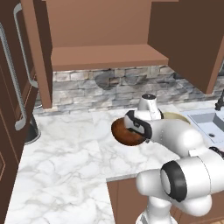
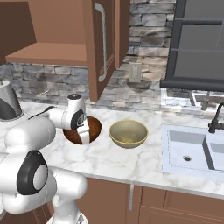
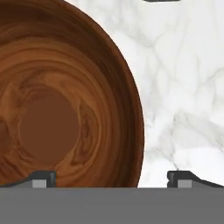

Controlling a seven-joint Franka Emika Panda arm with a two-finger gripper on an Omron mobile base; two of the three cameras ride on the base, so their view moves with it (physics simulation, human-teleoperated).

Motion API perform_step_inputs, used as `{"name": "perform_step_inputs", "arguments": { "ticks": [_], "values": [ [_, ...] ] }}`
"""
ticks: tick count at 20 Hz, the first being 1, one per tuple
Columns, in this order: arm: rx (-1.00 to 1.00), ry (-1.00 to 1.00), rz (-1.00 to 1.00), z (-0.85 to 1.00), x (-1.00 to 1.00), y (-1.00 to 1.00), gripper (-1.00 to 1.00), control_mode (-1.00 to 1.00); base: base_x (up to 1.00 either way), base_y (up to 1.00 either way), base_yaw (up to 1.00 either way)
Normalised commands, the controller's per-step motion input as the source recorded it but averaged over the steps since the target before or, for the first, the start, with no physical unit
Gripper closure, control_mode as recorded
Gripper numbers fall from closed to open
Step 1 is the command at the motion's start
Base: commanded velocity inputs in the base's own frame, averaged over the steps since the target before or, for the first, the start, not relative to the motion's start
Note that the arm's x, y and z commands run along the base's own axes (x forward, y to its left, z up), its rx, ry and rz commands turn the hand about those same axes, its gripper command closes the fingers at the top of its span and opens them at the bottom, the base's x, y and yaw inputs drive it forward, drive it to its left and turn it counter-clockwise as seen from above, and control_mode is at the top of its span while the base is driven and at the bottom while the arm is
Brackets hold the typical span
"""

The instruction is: Open the cabinet. Pick the bowls from the counter and place them in the cabinet. Then close the cabinet.

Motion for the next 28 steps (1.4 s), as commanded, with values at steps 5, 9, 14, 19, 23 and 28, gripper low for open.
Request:
{"name": "perform_step_inputs", "arguments": {
  "ticks": [5, 9, 14, 19, 23, 28],
  "values": [
    [0.00, 0.05, 0.00, -0.16, 0.17, -0.12, -1.00, -1.00, 0.00, 0.00, 0.00],
    [0.00, 0.02, 0.00, -0.20, 0.15, 0.00, -1.00, -1.00, 0.00, 0.00, 0.00],
    [0.00, 0.01, 0.00, -0.19, 0.12, 0.00, -1.00, -1.00, 0.00, 0.00, 0.00],
    [0.00, 0.01, 0.00, -0.20, 0.12, 0.00, -1.00, -1.00, 0.00, 0.00, 0.00],
    [0.00, 0.03, 0.00, -0.21, 0.16, 0.00, -1.00, -1.00, 0.00, 0.00, 0.00],
    [0.00, 0.03, 0.00, -0.21, 0.03, 0.00, 1.00, -1.00, 0.00, 0.00, 0.00]
  ]
}}
